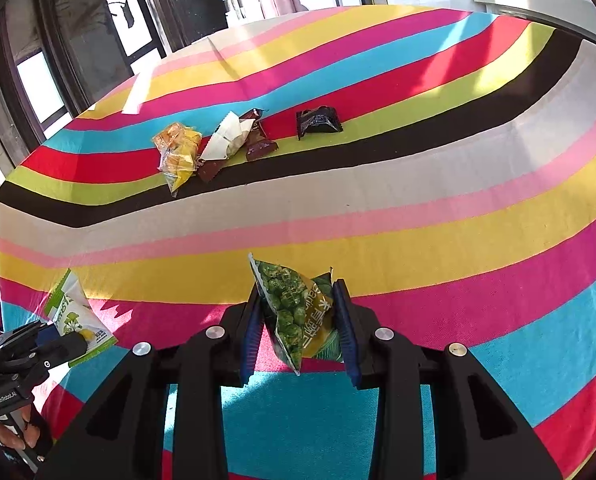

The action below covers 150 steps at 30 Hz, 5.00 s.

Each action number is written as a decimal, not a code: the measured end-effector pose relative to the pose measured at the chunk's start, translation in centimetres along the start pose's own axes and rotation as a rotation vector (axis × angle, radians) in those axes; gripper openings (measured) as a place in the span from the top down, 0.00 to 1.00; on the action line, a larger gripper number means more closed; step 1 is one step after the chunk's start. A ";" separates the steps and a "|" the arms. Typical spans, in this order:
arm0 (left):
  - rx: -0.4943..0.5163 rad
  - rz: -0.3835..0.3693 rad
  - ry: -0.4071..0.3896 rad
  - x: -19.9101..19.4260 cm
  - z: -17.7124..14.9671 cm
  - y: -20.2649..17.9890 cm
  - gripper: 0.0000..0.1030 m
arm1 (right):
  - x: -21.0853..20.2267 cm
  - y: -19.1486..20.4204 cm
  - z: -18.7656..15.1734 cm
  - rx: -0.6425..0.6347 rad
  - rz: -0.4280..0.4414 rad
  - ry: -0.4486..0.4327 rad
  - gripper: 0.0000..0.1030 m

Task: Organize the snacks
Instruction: 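Carry the green pea packet and white-green packet toward the white box, then open both tools over the white box to drop the packets, then move both tools back over the snack pile on the table, then grasp the yellow bread bag with the right tool while the left tool grasps the white milk-candy packet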

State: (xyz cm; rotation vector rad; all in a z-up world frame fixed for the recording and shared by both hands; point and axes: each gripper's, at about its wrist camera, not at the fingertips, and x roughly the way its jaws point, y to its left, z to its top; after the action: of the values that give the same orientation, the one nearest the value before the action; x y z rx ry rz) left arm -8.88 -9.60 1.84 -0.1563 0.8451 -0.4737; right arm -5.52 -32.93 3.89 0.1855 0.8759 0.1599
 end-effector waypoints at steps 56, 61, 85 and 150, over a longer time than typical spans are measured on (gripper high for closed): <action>0.410 -0.127 -0.009 -1.9 -7.3 -17.3 0.64 | -19.3 -5.0 -19.1 0.110 -0.263 -0.133 0.67; 0.482 -0.170 0.013 -1.9 -8.5 -20.4 0.64 | -20.2 -6.7 -20.7 0.144 -0.304 -0.123 0.67; 0.836 -0.396 0.221 0.5 -18.3 -31.3 0.58 | -21.4 -13.1 -25.8 0.218 -0.464 0.021 0.62; -0.247 0.242 -0.085 -2.2 2.8 10.8 0.02 | 15.8 17.1 12.4 -0.305 -0.282 0.024 0.59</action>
State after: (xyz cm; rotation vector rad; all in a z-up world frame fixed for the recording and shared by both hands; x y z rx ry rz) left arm -4.39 0.82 1.82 -0.2955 0.8247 -0.1342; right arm 12.94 -14.15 3.75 -0.2242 0.8813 0.0309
